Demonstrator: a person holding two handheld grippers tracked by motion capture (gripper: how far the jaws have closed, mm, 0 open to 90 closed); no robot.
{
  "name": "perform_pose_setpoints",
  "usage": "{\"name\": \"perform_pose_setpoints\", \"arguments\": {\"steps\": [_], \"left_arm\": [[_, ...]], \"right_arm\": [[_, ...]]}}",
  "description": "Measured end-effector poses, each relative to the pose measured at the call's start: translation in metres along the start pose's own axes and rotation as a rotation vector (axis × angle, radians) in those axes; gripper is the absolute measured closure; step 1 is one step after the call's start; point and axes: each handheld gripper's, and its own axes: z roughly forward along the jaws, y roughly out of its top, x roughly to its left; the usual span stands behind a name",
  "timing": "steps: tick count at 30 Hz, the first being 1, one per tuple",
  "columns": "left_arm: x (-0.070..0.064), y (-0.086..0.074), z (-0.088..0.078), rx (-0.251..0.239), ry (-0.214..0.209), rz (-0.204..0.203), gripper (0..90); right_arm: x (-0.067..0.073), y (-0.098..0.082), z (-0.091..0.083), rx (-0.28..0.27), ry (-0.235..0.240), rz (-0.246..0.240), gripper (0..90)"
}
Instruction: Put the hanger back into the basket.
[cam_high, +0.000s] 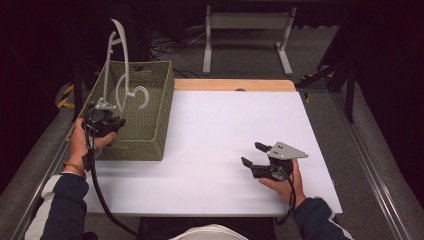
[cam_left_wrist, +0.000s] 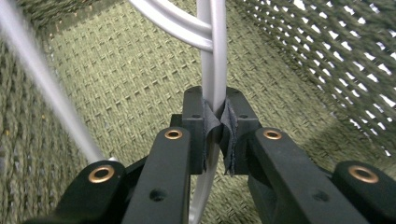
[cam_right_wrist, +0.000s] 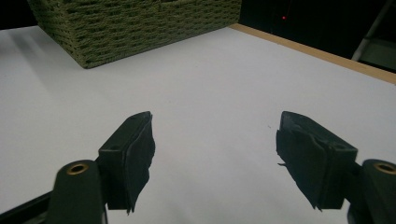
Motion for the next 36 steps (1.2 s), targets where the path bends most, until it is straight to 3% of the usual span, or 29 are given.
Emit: {"name": "perform_pose_setpoints", "arguments": {"steps": [8, 12, 13, 14, 18, 20, 25, 27, 28, 35, 36], "left_arm": [[-0.003, -0.003, 0.001, 0.008, 0.042, 0.020, 79.2], [-0.003, -0.003, 0.000, -0.008, 0.072, -0.014, 71.1], [-0.003, -0.004, -0.002, -0.025, 0.060, -0.032, 71.1], [-0.003, -0.005, -0.003, -0.039, 0.064, -0.043, 65.3], [-0.011, -0.007, -0.009, -0.108, 0.033, -0.007, 55.9], [-0.020, -0.007, -0.009, -0.131, 0.082, 0.042, 47.3], [-0.033, -0.010, -0.014, -0.246, 0.050, 0.078, 35.2], [-0.038, -0.010, -0.016, -0.294, 0.048, 0.081, 29.7], [-0.038, -0.010, -0.016, -0.294, 0.048, 0.081, 28.2], [-0.055, -0.010, -0.027, -0.474, -0.011, 0.089, 17.3], [-0.055, -0.010, -0.027, -0.474, -0.011, 0.089, 15.4]], "right_arm": [[0.002, 0.001, 0.001, 0.011, 0.021, -0.010, 27.0], [0.003, 0.000, 0.003, 0.029, 0.033, -0.016, 26.6], [0.003, 0.000, 0.003, 0.029, 0.033, -0.016, 26.6], [0.003, 0.000, 0.003, 0.031, 0.035, -0.016, 26.5], [0.003, 0.000, 0.002, 0.031, 0.035, -0.019, 26.3], [0.003, 0.001, 0.002, 0.031, 0.031, -0.021, 26.2], [0.004, 0.002, 0.001, 0.027, 0.022, -0.035, 26.1], [0.004, 0.002, 0.000, 0.029, 0.020, -0.036, 26.1], [0.004, 0.002, 0.001, 0.030, 0.017, -0.039, 26.1], [0.004, 0.002, 0.000, 0.030, 0.001, -0.048, 25.9], [0.004, 0.002, 0.000, 0.030, 0.001, -0.048, 25.9]]}}
